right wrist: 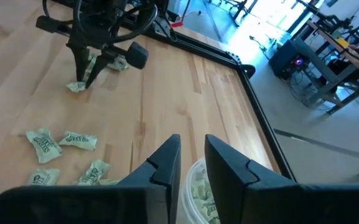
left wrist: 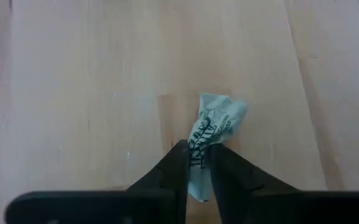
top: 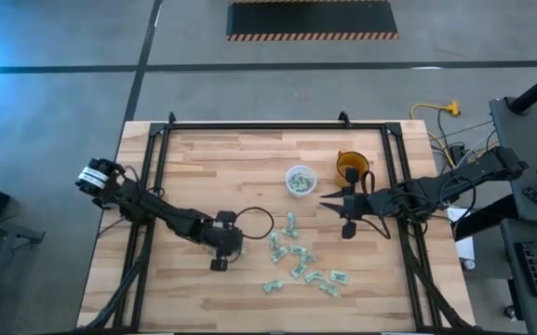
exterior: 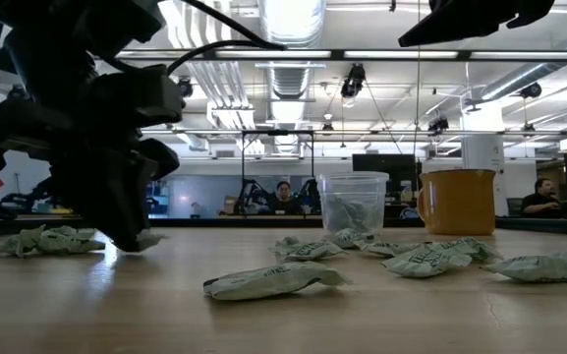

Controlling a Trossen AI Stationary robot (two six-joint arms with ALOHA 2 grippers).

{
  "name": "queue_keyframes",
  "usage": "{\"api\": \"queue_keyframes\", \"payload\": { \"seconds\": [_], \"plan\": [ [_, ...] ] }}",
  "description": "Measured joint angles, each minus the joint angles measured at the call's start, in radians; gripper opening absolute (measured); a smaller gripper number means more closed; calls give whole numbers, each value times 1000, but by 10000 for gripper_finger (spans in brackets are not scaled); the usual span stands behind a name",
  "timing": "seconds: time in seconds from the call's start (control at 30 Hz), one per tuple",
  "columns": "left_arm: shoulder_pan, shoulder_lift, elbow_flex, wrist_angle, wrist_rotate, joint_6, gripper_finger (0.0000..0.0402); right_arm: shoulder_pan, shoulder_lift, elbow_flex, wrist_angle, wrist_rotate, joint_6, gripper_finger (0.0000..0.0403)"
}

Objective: Pick and place Stevia / Truvia into bins
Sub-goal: Put the green stevia packet into the transparent bin

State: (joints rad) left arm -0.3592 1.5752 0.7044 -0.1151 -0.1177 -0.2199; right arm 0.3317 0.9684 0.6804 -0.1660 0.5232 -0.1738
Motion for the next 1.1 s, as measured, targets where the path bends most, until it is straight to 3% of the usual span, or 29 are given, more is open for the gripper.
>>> {"api": "queue_keyframes", "payload": {
  "seconds": [0.17,0.3,0.47,0.6,0.87,1.1],
  "plan": [
    [0,-7,40,21,-134,107,20,0,0,0,-6,0,6,65],
    [20,-7,55,167,-256,270,16,0,0,0,-11,0,12,64],
    [86,-7,69,389,-261,520,15,0,0,0,-16,0,38,61],
    [179,-7,107,456,-257,598,15,0,0,0,-47,-1,67,63],
    [419,33,199,465,-67,593,15,0,0,0,-91,-2,96,60],
    [533,158,296,523,106,547,15,6,0,0,-101,-6,96,59]
  ]
}}
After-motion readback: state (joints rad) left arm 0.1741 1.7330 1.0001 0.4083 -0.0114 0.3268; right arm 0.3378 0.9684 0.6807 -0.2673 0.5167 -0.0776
